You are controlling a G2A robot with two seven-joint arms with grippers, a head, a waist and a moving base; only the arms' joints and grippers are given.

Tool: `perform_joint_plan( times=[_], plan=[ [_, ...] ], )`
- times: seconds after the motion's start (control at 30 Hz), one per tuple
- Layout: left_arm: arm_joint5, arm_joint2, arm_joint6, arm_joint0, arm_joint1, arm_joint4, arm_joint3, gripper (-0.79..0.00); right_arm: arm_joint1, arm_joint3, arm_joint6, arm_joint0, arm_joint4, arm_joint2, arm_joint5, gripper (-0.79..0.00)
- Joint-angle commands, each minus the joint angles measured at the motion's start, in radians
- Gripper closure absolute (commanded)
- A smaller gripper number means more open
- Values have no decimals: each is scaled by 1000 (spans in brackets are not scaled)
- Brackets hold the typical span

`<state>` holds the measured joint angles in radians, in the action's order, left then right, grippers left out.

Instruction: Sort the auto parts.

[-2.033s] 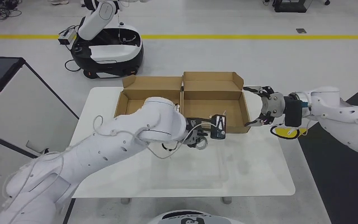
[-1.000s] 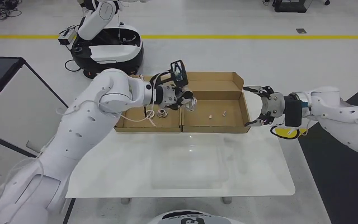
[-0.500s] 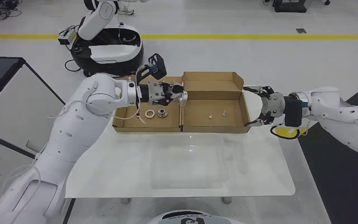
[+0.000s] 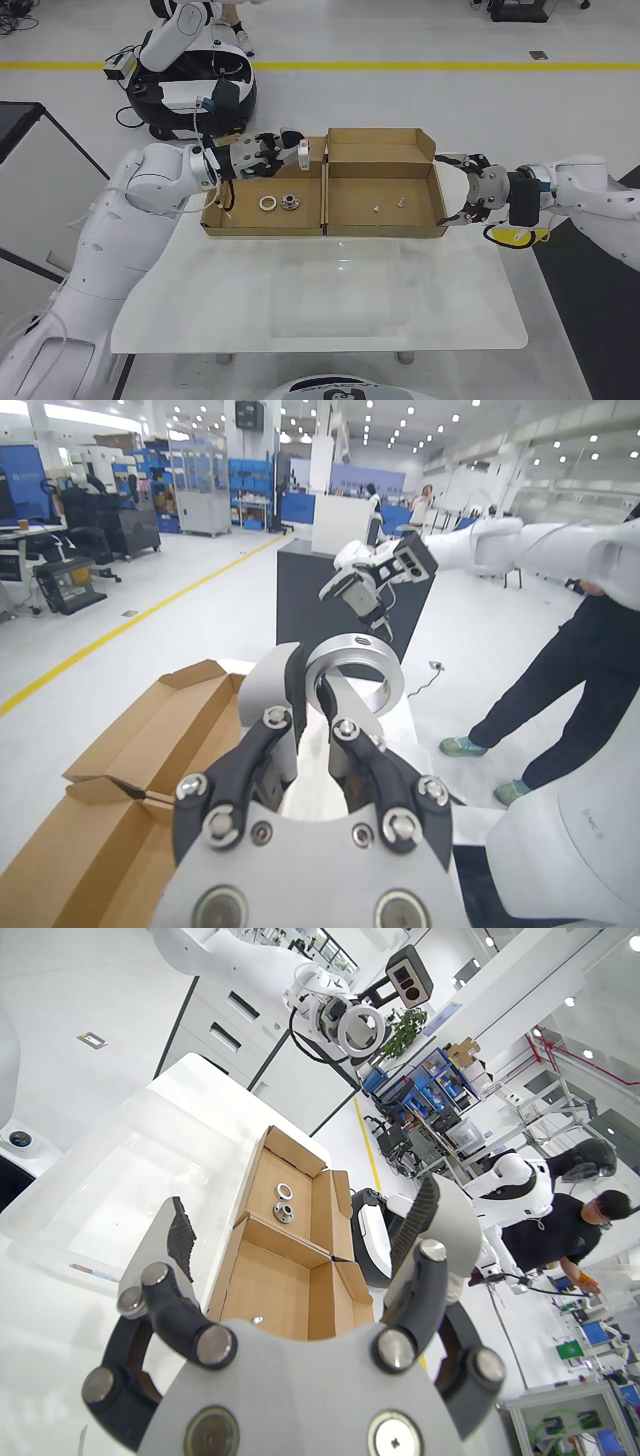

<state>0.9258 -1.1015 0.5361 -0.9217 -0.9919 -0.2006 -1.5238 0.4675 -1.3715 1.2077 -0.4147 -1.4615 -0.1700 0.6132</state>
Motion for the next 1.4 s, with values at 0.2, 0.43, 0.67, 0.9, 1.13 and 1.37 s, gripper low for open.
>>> perform_joint_plan(
  times=[0.2, 0.43, 0.67, 0.9, 1.13, 1.37],
  plan=[
    [39, -66, -135, -74, 4, 80, -69, 0, 0, 0, 0, 0, 0, 0, 0, -785],
    [86, -123, -231, -122, 5, 125, -121, 0, 0, 0, 0, 0, 0, 0, 0, -785],
    [86, -160, -288, -153, 4, 166, -220, 0, 0, 0, 0, 0, 0, 0, 0, -785],
    [86, -172, -307, -185, 3, 179, -312, 0, 0, 0, 0, 0, 0, 0, 0, -785],
    [86, -196, -347, -212, -2, 208, -346, 0, 0, 0, 0, 0, 0, 0, 0, -785],
    [86, -257, -403, -246, -10, 277, -379, 0, 0, 0, 0, 0, 0, 0, 0, -785]
  ],
)
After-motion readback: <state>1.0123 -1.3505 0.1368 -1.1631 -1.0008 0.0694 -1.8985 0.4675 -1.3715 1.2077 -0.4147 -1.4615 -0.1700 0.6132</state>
